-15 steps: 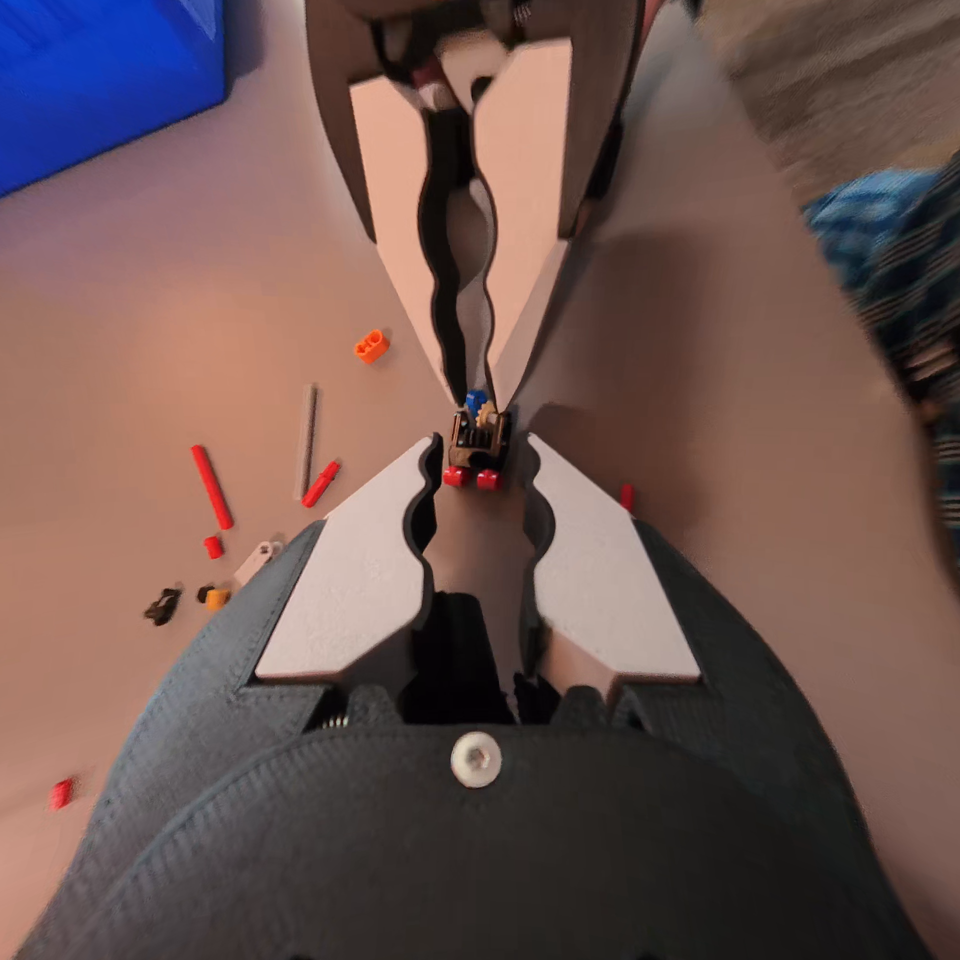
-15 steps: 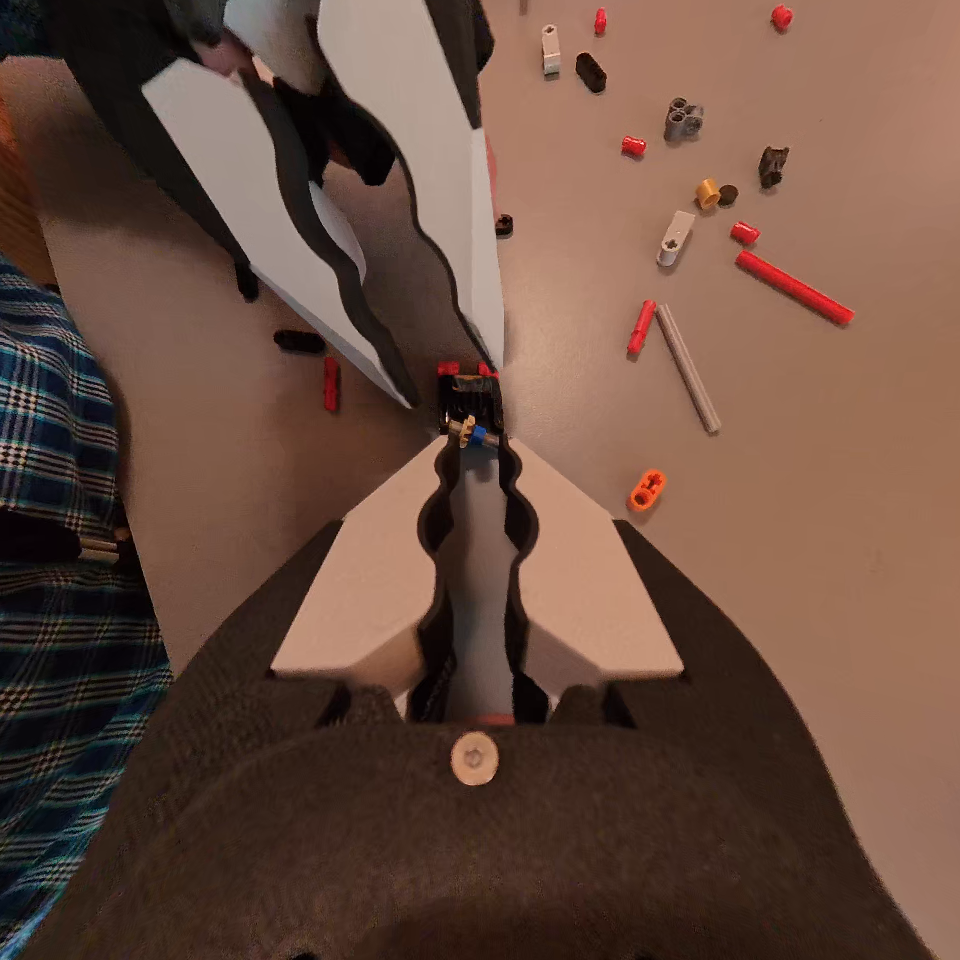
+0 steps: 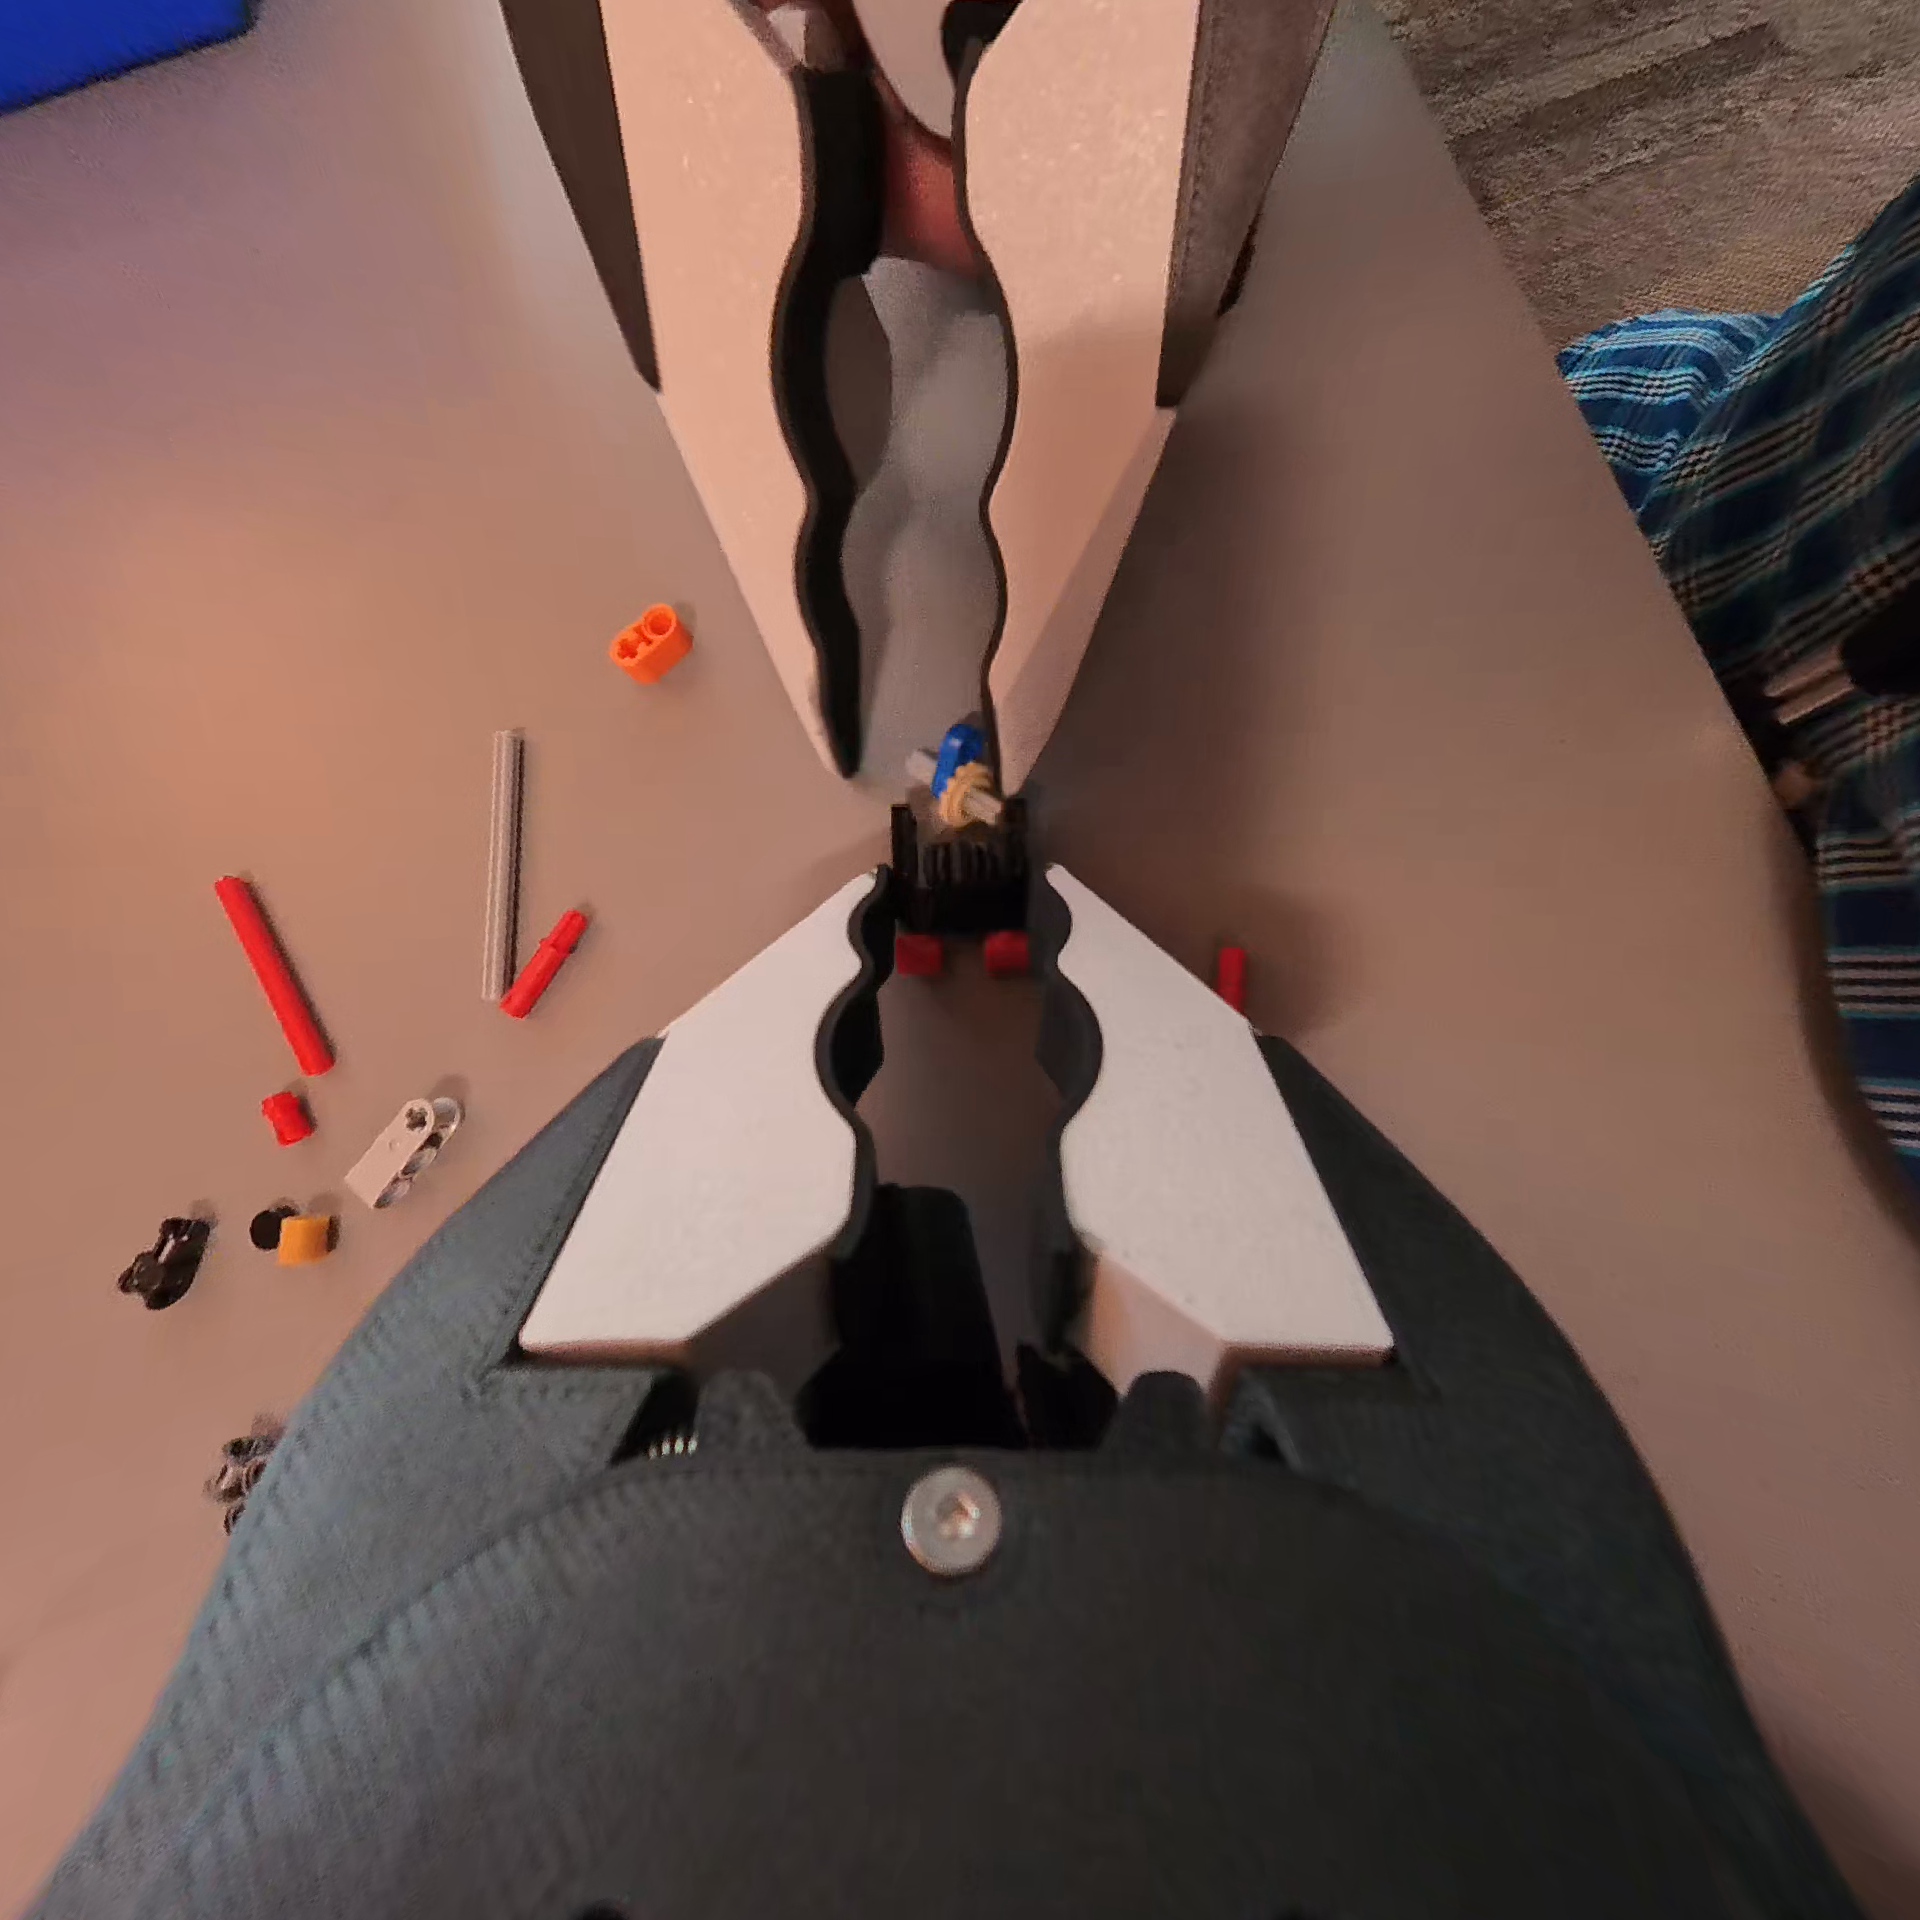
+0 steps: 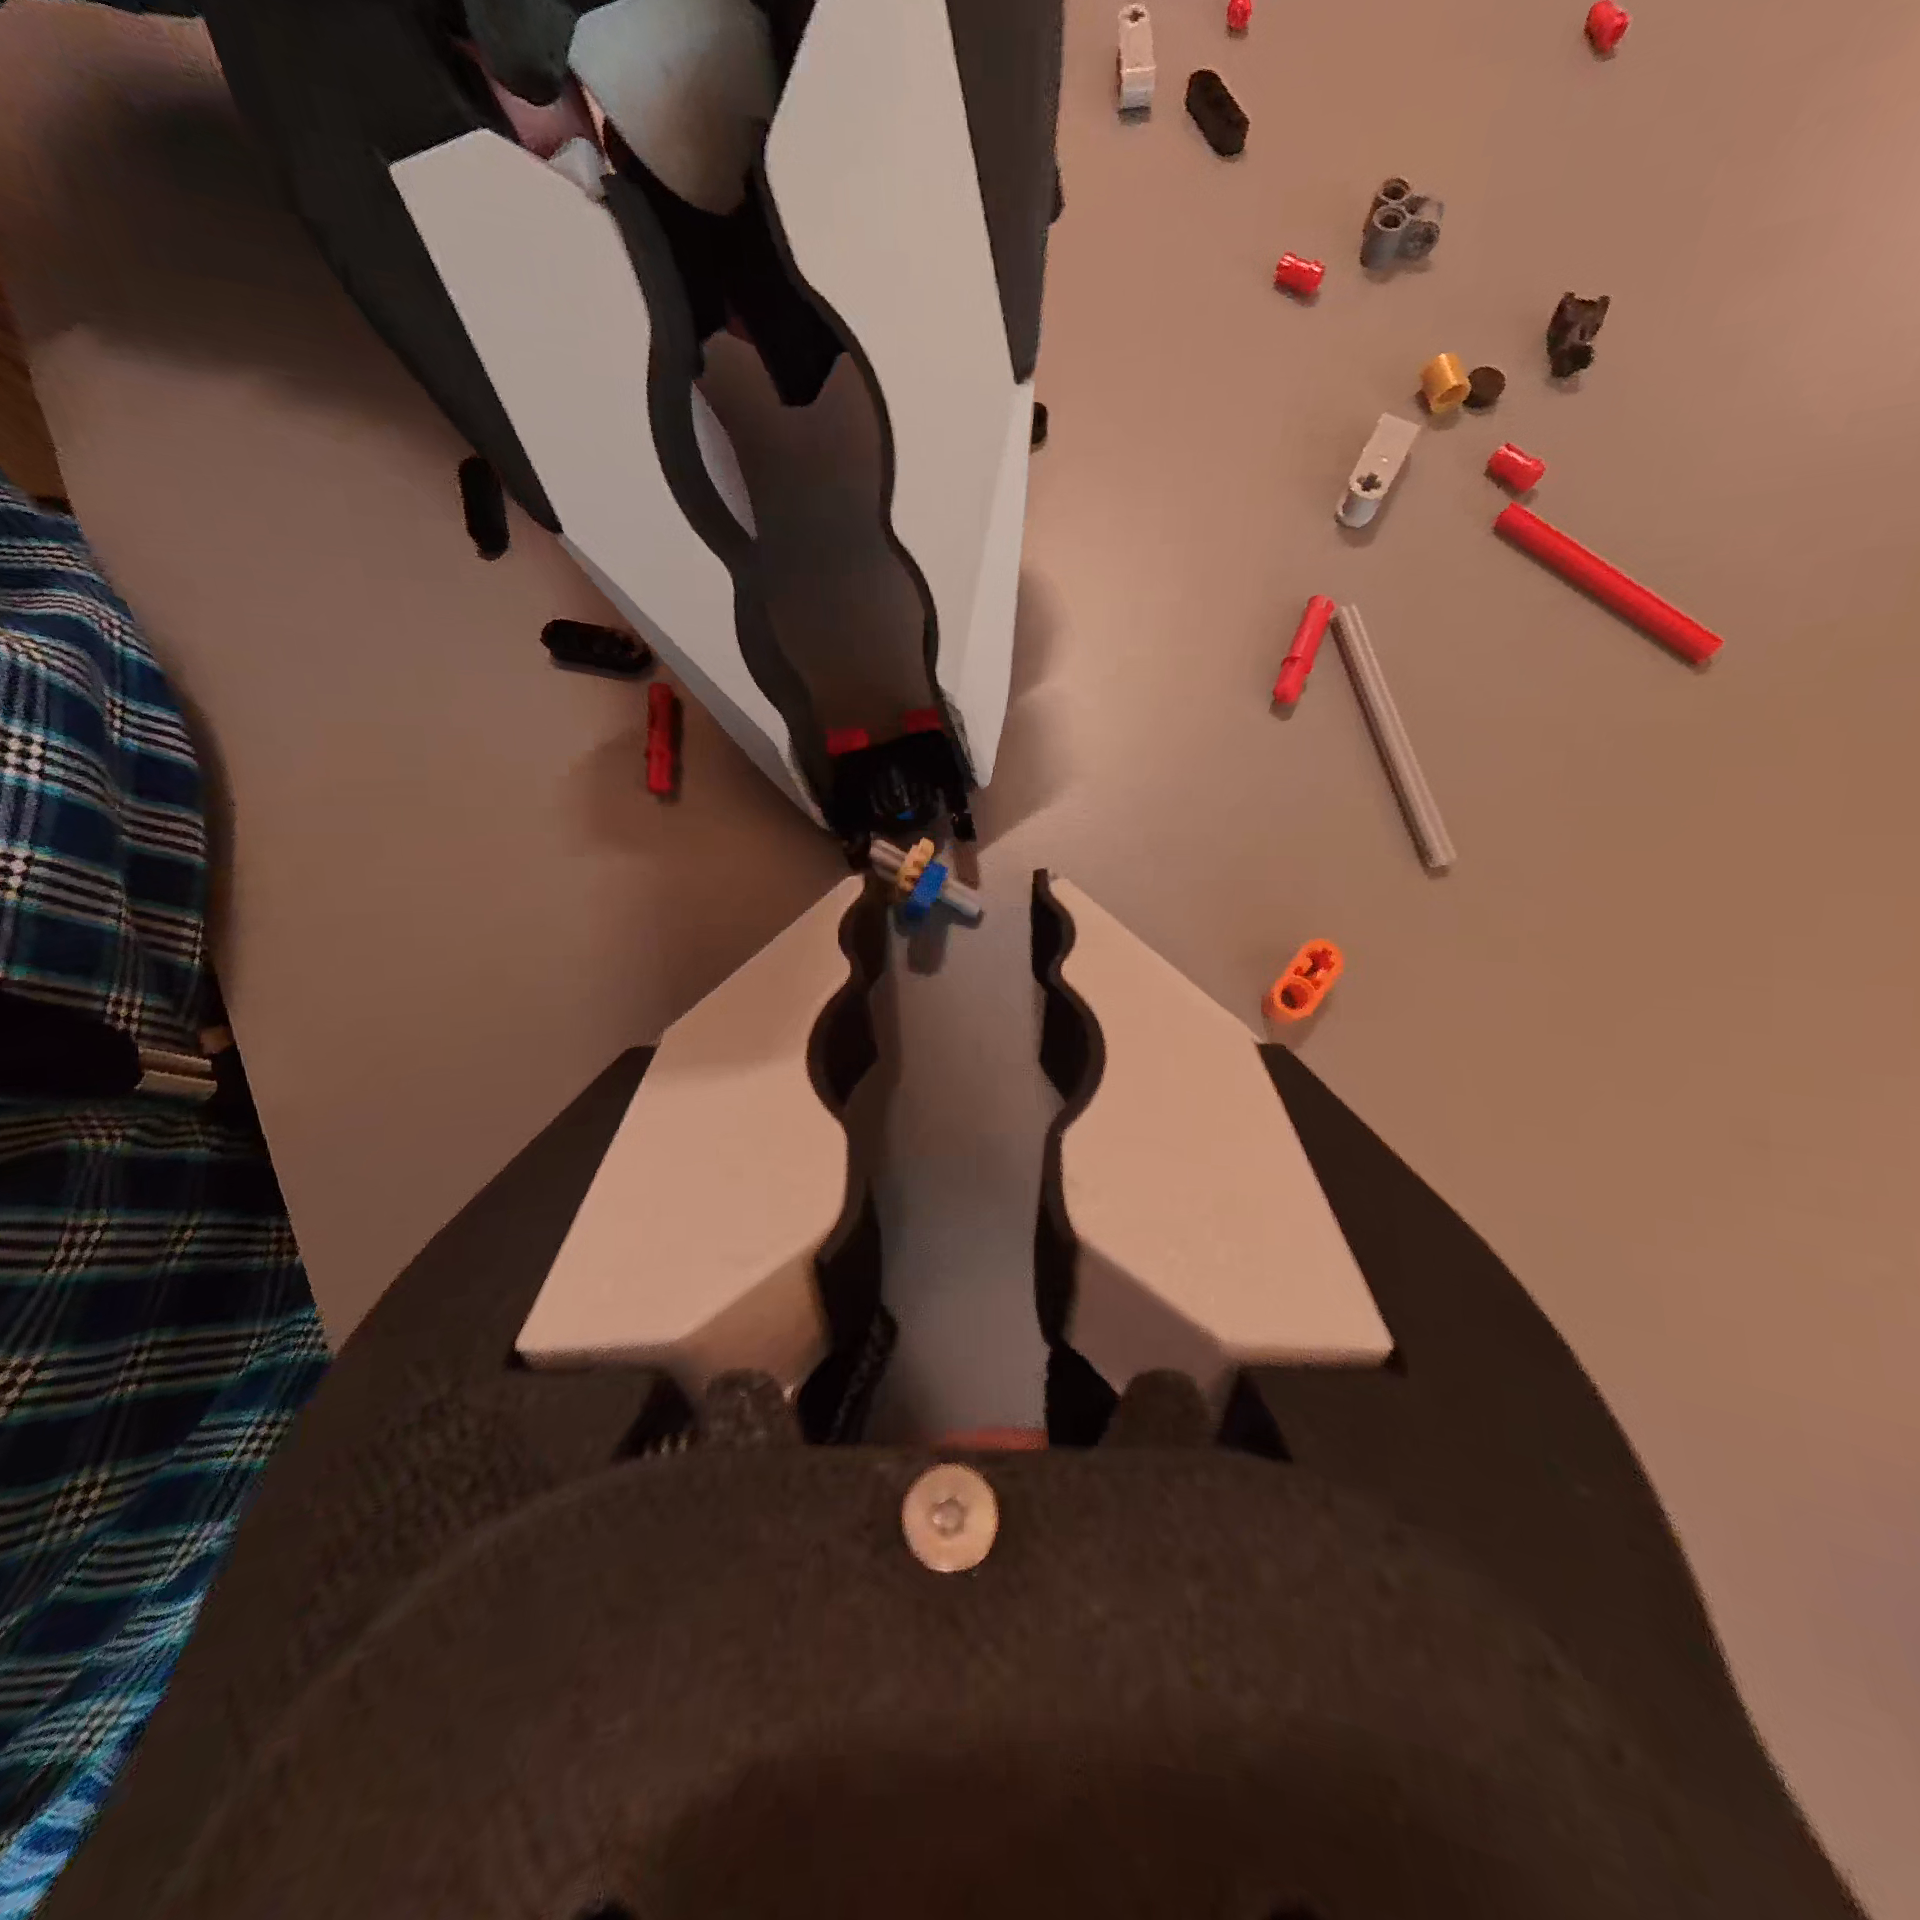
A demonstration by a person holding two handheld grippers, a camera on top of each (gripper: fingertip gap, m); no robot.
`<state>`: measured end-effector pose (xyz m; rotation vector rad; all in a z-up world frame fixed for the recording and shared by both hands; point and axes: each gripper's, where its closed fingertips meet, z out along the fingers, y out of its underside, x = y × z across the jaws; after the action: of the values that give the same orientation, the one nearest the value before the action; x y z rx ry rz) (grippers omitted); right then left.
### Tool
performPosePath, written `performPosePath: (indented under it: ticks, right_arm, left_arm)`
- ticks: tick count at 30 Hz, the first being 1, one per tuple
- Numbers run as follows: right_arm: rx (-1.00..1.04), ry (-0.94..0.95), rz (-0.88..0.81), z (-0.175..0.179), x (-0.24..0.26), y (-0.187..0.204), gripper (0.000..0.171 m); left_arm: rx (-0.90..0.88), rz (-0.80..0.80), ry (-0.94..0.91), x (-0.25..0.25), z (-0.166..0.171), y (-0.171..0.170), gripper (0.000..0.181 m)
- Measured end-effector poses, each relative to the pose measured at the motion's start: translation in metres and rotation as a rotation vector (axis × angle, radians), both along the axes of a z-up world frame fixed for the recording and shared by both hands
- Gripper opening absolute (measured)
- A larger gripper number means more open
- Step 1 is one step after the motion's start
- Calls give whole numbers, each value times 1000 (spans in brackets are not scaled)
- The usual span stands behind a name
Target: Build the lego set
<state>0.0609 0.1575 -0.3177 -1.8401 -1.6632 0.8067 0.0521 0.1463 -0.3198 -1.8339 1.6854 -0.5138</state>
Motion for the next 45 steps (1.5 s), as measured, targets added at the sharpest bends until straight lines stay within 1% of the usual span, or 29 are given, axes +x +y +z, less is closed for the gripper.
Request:
performPosePath:
  ticks: [1,2,5,8,11,13,14,16,19,22,26,28,31,37,39,45]
  right_arm:
    - [4,-4,-18,0,1,2,31]
    - [-1,-9,-34,0,2,2,33]
    - [-37,-12,-102,2,5,3,36]
    - [-61,-23,-188,3,12,3,33]
    - [-109,-10,-294,2,16,-1,24]
    - [-124,29,-329,5,15,-3,24]
    - [-107,20,-338,2,16,-1,25]
    - [-82,27,-322,3,14,0,26]
    - [-86,15,-279,1,10,1,19]
    - [-134,19,-260,1,6,-2,12]
    - [-139,19,-239,2,3,-3,14]
    - [-141,25,-251,3,4,0,21]
    - [-135,26,-249,3,4,0,25]
    - [-108,10,-225,2,-1,0,19]
    - [-98,5,-227,1,-1,0,10]
    - [-79,5,-212,1,-1,-2,9]
  left_arm:
    - [5,3,-1,0,0,0,24]
    - [13,4,-1,0,0,0,24]
    - [28,6,4,0,0,-1,24]
    - [37,6,11,0,1,-1,24]
    - [43,5,14,1,1,-1,24]
    - [45,1,14,1,1,-2,24]
    - [44,-1,15,1,1,-2,24]
    - [47,-7,19,1,1,-2,24]
    - [48,-11,22,2,1,-2,24]
    - [45,-6,18,2,1,-3,24]
    - [35,-8,11,3,1,-3,24]
    - [33,-11,13,3,1,-3,24]
    - [32,-10,16,3,1,-3,24]
    - [32,-8,32,1,1,-3,24]
    - [31,-4,31,1,1,-3,24]
    - [31,-8,29,0,1,-3,24]
